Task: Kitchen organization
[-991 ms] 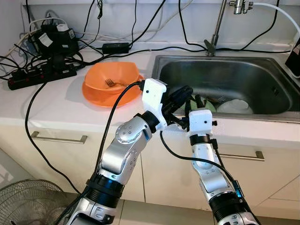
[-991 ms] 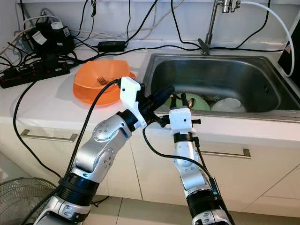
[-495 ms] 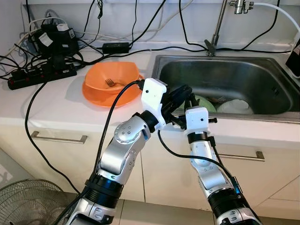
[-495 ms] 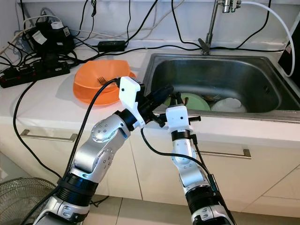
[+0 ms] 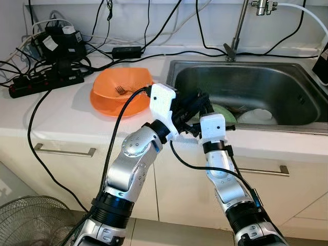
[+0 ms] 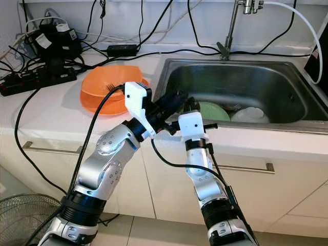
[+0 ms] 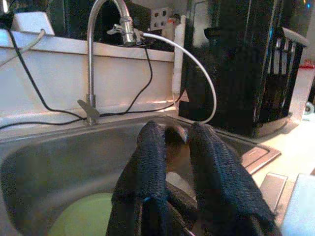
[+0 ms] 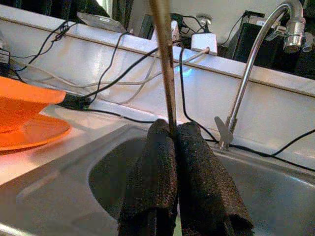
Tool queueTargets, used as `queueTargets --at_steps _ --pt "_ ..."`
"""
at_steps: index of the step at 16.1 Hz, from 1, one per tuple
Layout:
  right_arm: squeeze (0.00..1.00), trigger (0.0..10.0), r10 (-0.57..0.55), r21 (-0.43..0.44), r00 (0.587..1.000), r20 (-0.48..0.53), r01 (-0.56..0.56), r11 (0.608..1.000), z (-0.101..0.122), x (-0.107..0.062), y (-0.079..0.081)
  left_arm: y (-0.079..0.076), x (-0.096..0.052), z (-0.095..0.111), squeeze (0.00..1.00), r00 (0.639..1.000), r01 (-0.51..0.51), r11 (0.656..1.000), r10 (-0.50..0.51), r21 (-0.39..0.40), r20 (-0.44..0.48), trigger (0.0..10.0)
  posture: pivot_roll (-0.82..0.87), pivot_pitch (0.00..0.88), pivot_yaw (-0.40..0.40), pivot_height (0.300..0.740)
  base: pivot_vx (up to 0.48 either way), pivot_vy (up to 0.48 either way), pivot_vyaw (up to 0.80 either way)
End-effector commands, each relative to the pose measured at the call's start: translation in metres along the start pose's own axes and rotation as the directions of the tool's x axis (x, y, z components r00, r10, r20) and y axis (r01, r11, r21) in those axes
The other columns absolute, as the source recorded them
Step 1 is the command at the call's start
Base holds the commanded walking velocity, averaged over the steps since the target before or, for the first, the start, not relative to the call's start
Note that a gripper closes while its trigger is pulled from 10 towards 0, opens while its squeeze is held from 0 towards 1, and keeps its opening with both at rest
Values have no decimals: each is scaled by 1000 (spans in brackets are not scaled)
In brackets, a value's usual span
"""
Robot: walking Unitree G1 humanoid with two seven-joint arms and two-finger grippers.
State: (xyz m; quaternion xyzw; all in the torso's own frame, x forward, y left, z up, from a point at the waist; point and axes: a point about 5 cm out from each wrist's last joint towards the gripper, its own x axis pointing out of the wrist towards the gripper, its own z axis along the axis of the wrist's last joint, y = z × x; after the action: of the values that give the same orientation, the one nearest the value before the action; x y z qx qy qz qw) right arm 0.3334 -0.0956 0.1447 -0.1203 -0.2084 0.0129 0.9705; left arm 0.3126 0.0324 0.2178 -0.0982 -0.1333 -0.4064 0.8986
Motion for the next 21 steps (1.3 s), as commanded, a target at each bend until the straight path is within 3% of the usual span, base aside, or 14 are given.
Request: queueTargets --at_steps 1,5,9,10,15,21 --pt "0 0 -33 24 999 29 32 999 7 8 -4 3 -4 -4 1000 1000 -18 999 18 -31 -19 10000 76 20 68 740 0 0 0" --pt "0 0 -34 21 999 24 33 999 6 9 -5 11 -8 4 1000 998 -59 996 60 -63 17 10000 78 24 65 740 0 0 0" --pt "0 0 -37 15 999 23 37 999 4 11 -8 19 -15 10 1000 994 -101 994 102 -44 34 10000 84 22 63 740 0 0 0" --pt "0 0 -38 13 999 23 38 999 4 12 -9 22 -18 10 0 993 -111 993 112 -31 30 10000 89 20 61 740 0 0 0" --pt "0 0 -40 3 999 26 40 999 4 17 -12 38 -37 12 0 984 -180 984 180 -7 4 10000 98 10 66 740 0 0 0" --pt "0 0 -61 -20 997 42 62 998 5 26 -22 42 -60 -12 0 970 -131 985 151 114 -189 10000 103 0 66 740 0 0 0"
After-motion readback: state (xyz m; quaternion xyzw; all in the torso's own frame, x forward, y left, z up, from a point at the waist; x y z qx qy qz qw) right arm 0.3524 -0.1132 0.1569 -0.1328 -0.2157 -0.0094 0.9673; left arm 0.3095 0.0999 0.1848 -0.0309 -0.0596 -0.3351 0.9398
